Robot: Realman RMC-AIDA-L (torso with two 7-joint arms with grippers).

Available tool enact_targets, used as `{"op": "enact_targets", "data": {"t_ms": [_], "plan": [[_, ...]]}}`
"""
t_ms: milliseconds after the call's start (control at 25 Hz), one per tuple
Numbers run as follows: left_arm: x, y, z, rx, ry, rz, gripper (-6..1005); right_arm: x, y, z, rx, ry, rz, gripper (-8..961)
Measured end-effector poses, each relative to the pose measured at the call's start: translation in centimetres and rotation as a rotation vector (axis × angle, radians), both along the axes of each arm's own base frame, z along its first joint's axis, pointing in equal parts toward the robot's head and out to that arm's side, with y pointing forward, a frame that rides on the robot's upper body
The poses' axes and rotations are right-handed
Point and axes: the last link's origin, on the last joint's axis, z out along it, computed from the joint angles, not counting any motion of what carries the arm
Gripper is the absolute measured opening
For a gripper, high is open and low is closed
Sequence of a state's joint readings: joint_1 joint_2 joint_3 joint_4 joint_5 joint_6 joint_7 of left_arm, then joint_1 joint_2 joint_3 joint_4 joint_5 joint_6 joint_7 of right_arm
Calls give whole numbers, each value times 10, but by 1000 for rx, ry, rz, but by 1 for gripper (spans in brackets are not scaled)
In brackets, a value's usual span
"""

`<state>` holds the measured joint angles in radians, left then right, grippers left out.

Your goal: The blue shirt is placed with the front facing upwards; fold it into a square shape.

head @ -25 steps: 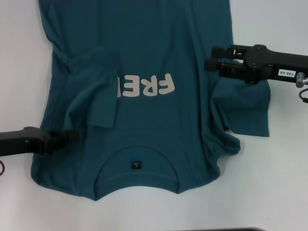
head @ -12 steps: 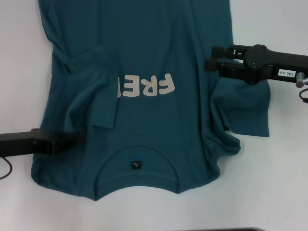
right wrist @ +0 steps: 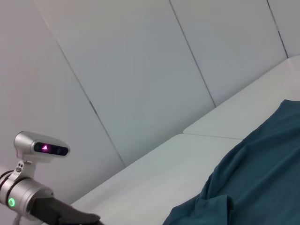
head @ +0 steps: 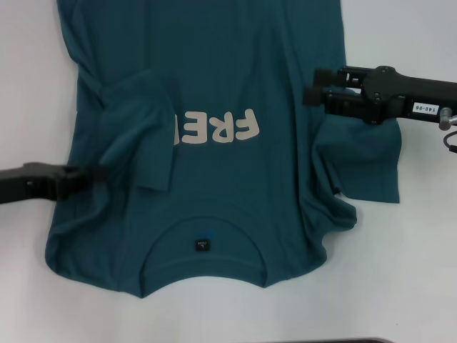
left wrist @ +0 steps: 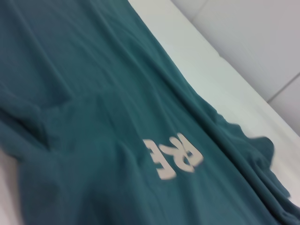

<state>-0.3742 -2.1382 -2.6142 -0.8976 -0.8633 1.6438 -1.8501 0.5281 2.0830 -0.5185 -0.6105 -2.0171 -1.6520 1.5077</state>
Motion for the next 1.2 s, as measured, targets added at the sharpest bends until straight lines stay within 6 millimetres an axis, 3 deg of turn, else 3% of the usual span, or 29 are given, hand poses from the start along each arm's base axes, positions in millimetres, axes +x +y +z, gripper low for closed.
{"op": "enact_targets", "data": {"t_ms": [440, 800, 1200], "plan": [[-10, 14, -16, 57, 38, 88, 122, 0, 0, 0, 0, 0, 0, 440], [-4, 13, -34, -12, 40, 67, 122, -2, 2, 0, 0, 0, 7, 439], [9, 9, -34, -64, -19, 14, 122, -1, 1, 0, 3, -3, 0, 437]]}}
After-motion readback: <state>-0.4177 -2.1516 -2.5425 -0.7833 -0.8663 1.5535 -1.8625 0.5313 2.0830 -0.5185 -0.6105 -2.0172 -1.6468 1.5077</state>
